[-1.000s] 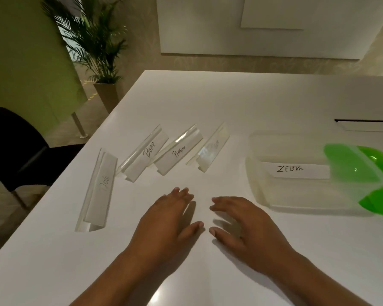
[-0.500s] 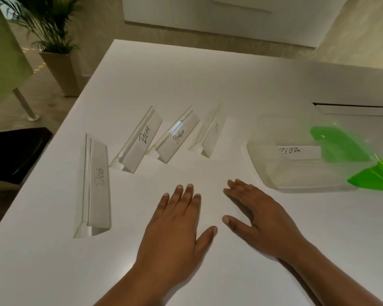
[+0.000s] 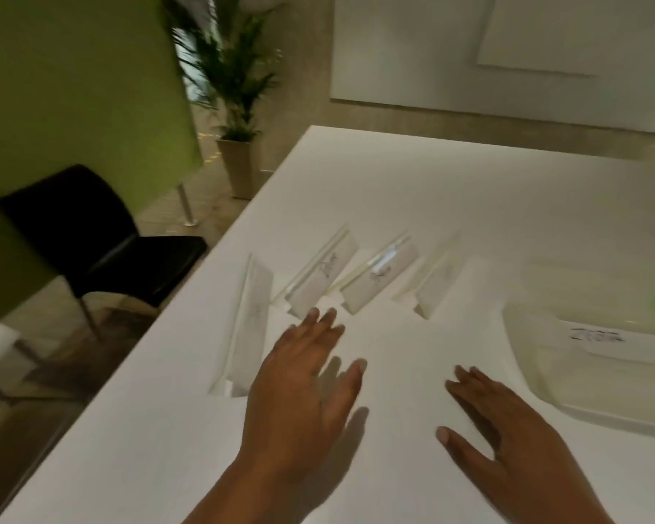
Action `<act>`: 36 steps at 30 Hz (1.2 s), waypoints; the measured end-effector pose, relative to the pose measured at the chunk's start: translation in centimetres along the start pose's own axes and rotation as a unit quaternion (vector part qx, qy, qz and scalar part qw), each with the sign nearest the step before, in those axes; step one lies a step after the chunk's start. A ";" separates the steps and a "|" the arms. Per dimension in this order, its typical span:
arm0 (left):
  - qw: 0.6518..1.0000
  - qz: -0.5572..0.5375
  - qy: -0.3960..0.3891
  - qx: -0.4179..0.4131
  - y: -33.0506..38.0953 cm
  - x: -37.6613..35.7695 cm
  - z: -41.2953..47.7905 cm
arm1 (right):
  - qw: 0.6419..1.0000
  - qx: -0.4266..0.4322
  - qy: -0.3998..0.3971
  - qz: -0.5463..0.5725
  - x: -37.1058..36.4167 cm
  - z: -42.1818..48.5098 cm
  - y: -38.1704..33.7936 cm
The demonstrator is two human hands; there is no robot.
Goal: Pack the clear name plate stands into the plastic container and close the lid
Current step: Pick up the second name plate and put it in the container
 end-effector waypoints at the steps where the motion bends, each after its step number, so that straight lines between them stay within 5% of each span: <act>1: 0.999 0.013 0.034 0.019 0.0 0.9 0.3 | 1.000 -0.005 -0.005 0.008 0.3 -0.1 -0.4; 5: 0.988 0.018 0.101 0.117 -1.1 1.6 1.3 | 0.999 -0.038 -0.016 -0.004 1.3 -1.0 0.6; 12: 0.960 0.056 0.018 0.274 -3.4 0.4 2.0 | 0.999 -0.049 -0.022 -0.010 1.6 -1.4 2.0; 23: 0.956 0.107 0.049 0.269 -4.0 0.9 2.1 | 0.999 -0.044 -0.001 0.001 1.5 -1.4 1.9; 36: 0.956 -0.029 0.106 0.274 -6.8 9.0 -0.2 | 0.999 -0.049 0.009 -0.003 1.8 -1.9 1.4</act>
Point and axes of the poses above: each hand's wrist, its own z-axis towards the middle knuckle, its own x-axis out of the back of the hand, y = z × x, the point moved 1 cm from there along z, towards the middle knuckle, and after that the axes turned 1 degree about x, right-handed, at the moved point
